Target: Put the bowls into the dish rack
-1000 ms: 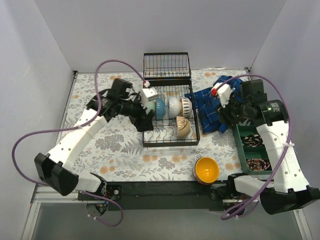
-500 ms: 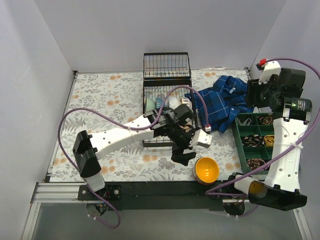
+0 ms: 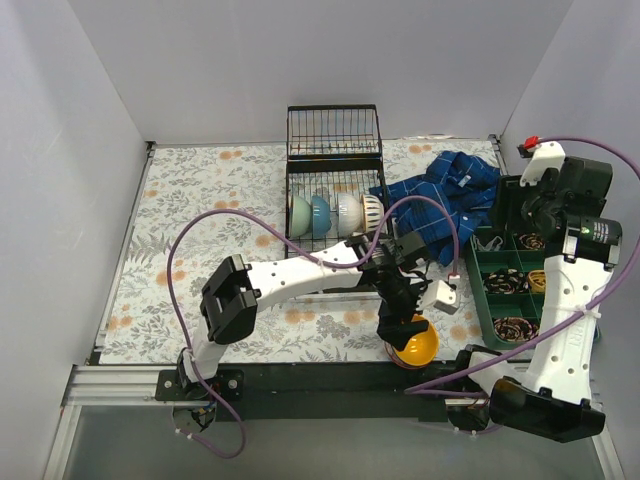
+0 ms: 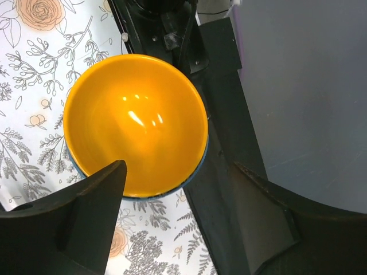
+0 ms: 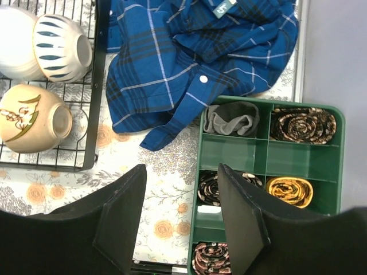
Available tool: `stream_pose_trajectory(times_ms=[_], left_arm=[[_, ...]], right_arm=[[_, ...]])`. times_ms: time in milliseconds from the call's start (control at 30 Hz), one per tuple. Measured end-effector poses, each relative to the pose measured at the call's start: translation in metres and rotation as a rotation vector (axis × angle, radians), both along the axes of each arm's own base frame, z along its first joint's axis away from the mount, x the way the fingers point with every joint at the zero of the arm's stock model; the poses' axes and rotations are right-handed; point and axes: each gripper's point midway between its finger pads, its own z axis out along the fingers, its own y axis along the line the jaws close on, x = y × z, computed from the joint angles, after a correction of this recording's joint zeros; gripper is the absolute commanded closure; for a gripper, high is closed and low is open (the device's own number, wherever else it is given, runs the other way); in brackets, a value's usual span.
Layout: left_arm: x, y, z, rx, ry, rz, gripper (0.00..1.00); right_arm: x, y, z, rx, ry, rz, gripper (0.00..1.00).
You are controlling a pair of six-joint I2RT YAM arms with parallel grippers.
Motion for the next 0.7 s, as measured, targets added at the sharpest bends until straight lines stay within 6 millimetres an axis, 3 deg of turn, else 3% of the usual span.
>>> stream_pose_trajectory(times_ms=[200,500,700], left_arm=[[-0.012,-0.018,-0.005,0.031,0.032,0.099,0.35],[-0.055,-0.047,-0.008,0.041,-0.031,0.220,0.44],[-0.048,-0.055,-0.030,0.079,-0.071,0.303,0.52]], right_arm=[[0.002,-0.018,0.008,0.013,-0.013,-0.109,0.36],[0.007,-0.032,0.021,0.006,-0.061,-0.192,0.36],[0.003,-0.036,0.025,0.009,-0.075,-0.219,0.36]])
